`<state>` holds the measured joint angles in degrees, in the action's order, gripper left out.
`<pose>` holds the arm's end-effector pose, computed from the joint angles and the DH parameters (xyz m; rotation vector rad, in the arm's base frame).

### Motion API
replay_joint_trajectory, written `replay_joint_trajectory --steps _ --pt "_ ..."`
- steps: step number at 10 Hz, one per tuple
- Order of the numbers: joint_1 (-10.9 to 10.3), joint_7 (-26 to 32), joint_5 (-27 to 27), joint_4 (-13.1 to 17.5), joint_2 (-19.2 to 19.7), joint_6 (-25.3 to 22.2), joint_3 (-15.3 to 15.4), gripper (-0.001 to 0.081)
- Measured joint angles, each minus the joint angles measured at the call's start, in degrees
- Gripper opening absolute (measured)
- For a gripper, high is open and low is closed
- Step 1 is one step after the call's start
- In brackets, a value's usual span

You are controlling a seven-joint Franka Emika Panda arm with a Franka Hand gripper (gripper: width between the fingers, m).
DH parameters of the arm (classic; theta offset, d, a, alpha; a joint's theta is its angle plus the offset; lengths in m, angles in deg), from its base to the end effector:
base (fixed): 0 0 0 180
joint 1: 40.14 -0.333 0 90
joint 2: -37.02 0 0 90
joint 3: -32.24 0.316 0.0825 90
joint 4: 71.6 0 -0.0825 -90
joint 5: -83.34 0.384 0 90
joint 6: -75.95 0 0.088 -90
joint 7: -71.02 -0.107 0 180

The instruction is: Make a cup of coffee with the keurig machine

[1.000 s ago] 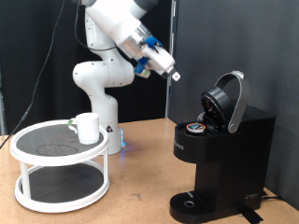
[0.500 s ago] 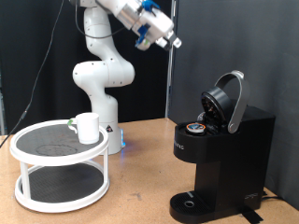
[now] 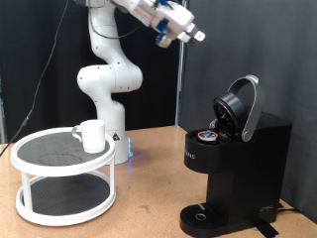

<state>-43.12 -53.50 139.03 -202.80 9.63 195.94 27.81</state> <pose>0.4406 0.0240 0.5831 -0.6323 2.2414 0.8898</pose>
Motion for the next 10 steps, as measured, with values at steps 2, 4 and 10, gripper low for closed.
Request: replay_joint_trajectory --steps 2,4,10 --pt "-0.15 -3.58 -1.63 2.17 2.31 0.25 3.29 0.0734" --pt "-0.26 -6.10 -3.33 4.19 4.57 1.75 6.60 0.0734" --pt "-0.53 -12.38 -6.49 9.73 12.03 7.93 15.31 0.0734"
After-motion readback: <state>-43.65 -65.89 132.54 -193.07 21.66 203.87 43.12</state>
